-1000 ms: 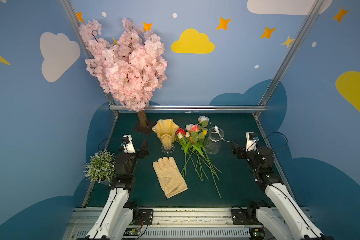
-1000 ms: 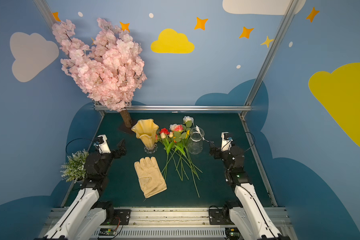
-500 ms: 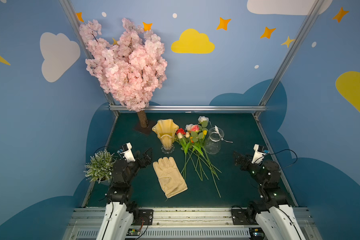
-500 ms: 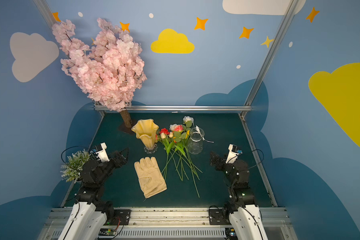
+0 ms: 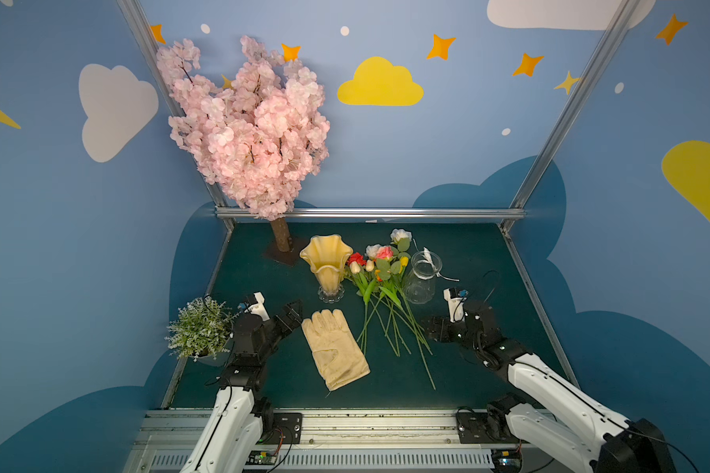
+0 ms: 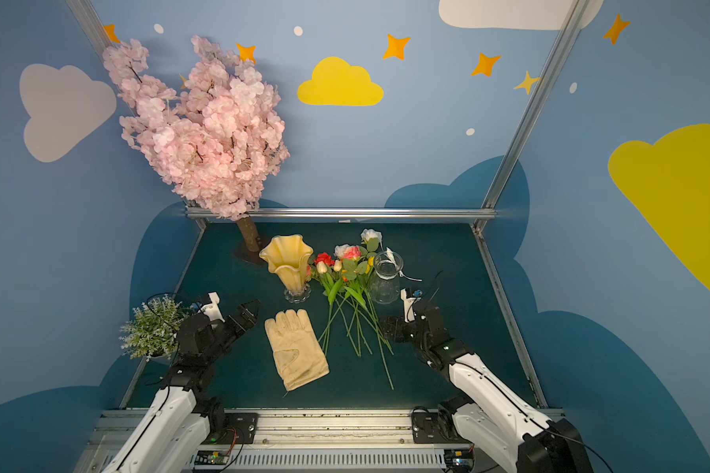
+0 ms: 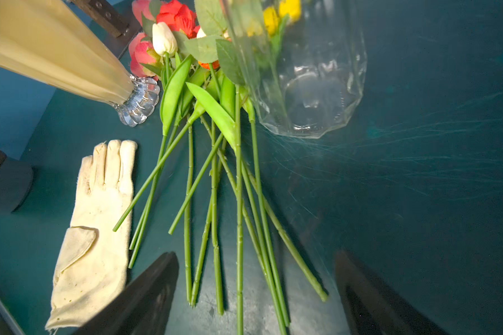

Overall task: Arrange the flowers in different vases according to their variety
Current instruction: Pick up the flower at the center of the board.

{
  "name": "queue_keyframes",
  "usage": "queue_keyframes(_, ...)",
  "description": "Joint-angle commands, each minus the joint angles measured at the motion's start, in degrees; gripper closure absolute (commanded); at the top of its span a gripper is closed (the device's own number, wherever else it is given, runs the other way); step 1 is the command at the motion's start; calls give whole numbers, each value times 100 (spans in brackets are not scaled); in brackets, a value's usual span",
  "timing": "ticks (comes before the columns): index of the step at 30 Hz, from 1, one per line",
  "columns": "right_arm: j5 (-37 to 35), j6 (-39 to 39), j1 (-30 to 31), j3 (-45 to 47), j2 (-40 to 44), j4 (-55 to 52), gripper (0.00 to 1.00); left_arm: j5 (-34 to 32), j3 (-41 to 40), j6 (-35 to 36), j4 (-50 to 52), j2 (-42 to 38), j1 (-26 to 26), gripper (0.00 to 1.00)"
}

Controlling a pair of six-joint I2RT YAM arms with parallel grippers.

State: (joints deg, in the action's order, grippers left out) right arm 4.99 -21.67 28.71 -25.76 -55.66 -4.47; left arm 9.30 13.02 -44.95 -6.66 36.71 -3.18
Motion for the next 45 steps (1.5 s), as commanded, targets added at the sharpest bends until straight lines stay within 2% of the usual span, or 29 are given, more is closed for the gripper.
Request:
queue_keyframes(1,-406,392,324,-401,-519,4,28,-135,51,112,-180,-55,-307,0)
queue_keyframes(4,-636,580,631,-750,-1057,-278,51,-450,119,289,-120,-94,-675,0)
queue_keyframes(8,-846,828,868,-1476,-1850,-915,71,-850,346,535,156,-46,-1075,0)
queue_keyframes(13,-1086,923,1105,-1897,-2534,-1045,72,-1179,505,708,300,76,-1442,0)
queue_keyframes(22,-1463,913,1128,-2489,-3338,-1471,73,-1377,645,1044,200,270,-1913,0)
queue_keyframes(32,-1838,903,1125,-2717,-3521,-1818,71,-1508,678,1228,99,346,-2178,0)
queue_keyframes(39,-1677,917,1132,-2763,-3625,-1803,82,-1531,685,1306,39,390,-2231,0)
queue_keyframes(45,-1596,919,1137,-2807,-3705,-1816,85,-1573,685,1360,24,392,-2260,0)
